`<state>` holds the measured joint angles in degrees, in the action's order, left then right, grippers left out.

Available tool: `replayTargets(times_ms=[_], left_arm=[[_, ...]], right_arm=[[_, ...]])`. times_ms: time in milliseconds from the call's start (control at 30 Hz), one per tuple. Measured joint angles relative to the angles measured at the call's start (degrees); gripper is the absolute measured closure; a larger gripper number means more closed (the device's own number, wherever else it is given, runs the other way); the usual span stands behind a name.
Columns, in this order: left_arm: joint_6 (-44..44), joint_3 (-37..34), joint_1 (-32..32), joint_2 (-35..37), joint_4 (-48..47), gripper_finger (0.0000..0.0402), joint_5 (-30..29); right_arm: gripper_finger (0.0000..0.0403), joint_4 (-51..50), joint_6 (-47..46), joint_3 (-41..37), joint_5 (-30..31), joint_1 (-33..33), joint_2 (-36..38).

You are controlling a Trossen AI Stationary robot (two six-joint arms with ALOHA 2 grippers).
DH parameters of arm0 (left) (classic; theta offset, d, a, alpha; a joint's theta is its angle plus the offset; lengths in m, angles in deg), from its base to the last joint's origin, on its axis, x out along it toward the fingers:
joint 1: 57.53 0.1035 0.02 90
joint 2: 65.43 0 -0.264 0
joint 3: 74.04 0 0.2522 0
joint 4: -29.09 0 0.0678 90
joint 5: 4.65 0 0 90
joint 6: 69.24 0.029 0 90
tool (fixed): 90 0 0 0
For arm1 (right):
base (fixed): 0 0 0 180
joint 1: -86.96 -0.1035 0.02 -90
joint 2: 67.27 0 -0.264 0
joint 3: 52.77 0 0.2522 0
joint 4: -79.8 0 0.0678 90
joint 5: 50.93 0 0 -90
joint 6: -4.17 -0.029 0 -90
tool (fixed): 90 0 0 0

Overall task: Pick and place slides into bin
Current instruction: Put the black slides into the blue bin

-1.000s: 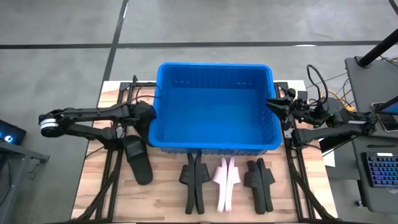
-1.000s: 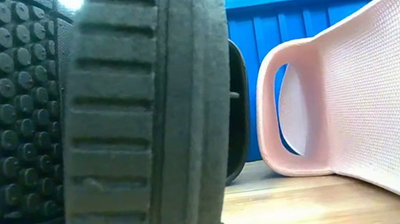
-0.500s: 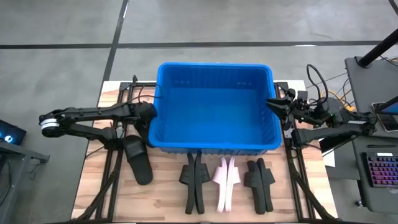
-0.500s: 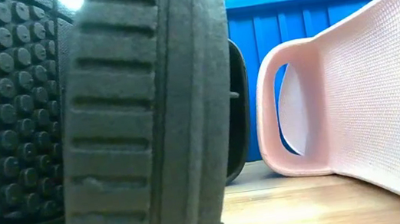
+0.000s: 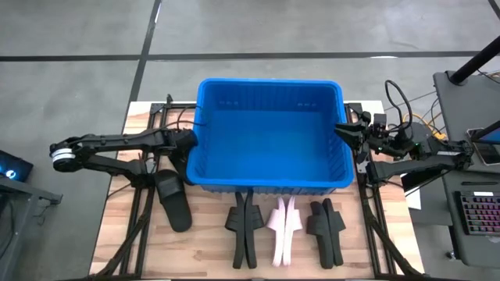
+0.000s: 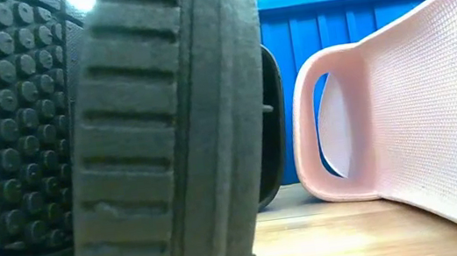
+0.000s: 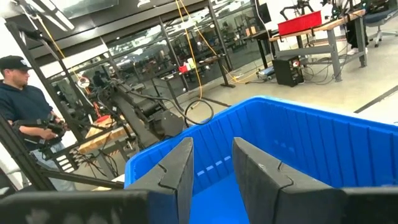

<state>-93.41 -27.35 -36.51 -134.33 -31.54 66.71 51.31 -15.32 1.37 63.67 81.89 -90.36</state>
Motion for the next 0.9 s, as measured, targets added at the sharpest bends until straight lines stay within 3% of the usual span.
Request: replayTargets(times_ms=[133,233,600,900], left_arm=[[-0.3,0.0,0.0,-0.1,0.3,0.014,-1.1],[-1.7,0.0,0.0,-0.4,1.1,0.0127,-7.4],[-2.4,-0.2,0.3,-0.7,1.5,0.0168,-11.5],[-1.8,-0.4,2.2,-1.7,3.7,0.0187,-11.4]], right_arm=[[0.0297,0.0,0.0,0.0,0.0,0.0,0.0],[0.0296,0.0,0.0,0.0,0.0,0.0,0.0],[0.0307,0.0,0.0,0.0,0.0,0.0,0.0],[0.03,0.0,0.1,0.0,0.0,0.0,0.0]])
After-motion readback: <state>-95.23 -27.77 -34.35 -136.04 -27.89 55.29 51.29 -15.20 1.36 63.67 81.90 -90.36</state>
